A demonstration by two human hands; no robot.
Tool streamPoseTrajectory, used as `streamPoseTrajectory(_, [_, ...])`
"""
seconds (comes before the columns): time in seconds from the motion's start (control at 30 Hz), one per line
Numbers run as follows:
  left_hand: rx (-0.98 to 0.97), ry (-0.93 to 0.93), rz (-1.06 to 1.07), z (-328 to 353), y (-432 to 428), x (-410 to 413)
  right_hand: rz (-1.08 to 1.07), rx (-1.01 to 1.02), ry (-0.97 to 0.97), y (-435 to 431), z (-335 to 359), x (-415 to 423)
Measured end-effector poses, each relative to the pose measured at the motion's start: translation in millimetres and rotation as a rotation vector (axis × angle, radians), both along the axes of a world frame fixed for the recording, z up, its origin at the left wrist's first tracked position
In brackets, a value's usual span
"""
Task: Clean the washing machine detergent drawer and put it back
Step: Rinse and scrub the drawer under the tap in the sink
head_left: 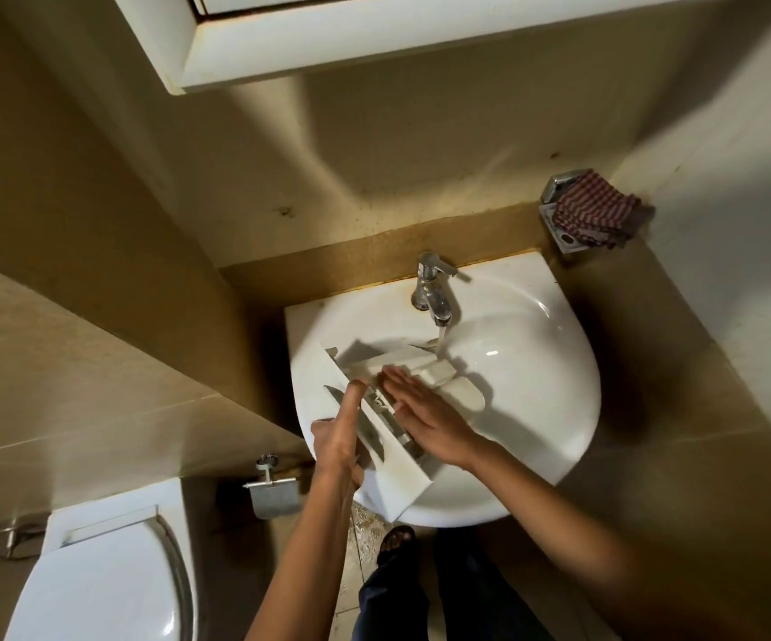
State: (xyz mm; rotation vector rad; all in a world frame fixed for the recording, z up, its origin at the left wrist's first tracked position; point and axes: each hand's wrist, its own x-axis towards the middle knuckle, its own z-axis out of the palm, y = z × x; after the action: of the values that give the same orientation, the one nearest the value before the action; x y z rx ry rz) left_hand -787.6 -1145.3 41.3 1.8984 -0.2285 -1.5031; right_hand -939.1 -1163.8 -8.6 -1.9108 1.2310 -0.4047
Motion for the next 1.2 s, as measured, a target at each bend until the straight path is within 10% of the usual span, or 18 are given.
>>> streamPoseTrajectory(0.27, [-0.011, 0.051, 0.069, 2.9, 8.3, -8.5, 0.035, -0.068, 0.36, -3.1, -12.6, -39.6])
streamPoseTrajectory(0.57, [-0.017, 0.041, 0.11, 5.1, 8.5, -6.7, 0.064, -0.088, 0.221, -22.9, -11.1, -53.3])
streamPoseTrajectory(0.87, [-0.003, 0.067, 0.147, -5.3, 5.5, -10.6, -0.985, 0.663, -0.698, -81.4, -1.3, -38.7])
streamPoseTrajectory(1.03, [-0.003, 0.082, 0.126, -2.9, 10.5, -10.1, -1.123, 0.994, -1.194, -110.7, 2.7, -39.3])
streamPoseTrajectory(1.2, [-0.002, 0.11, 0.097, -1.5, 12.9, -6.3, -1.1, 1.117, -1.234, -116.7, 0.0, -37.2])
